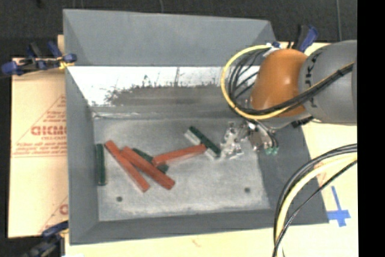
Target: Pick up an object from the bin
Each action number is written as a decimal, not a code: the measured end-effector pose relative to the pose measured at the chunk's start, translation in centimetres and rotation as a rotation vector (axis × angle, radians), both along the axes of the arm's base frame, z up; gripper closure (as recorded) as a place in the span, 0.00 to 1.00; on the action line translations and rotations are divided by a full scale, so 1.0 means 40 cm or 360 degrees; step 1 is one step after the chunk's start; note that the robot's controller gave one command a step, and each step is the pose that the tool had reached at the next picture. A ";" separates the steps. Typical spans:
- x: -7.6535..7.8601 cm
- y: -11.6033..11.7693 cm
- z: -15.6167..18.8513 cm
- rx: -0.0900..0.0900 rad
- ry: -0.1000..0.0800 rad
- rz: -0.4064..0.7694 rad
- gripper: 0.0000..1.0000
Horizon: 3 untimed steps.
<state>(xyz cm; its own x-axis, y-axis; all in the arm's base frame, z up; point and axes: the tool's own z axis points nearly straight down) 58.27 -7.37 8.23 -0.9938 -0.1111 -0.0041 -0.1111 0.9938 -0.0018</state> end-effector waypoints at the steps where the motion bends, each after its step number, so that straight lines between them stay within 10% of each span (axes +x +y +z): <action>1: 0.000 0.000 -0.001 0.0000 0.0000 0.0003 0.00; 2: 0.000 0.000 0.000 0.0000 0.0001 0.0007 1.00; 3: 0.000 0.001 -0.002 0.0000 0.0000 0.0009 0.00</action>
Offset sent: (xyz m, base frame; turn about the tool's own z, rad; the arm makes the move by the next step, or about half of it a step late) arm 0.0000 0.0000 0.0000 0.0000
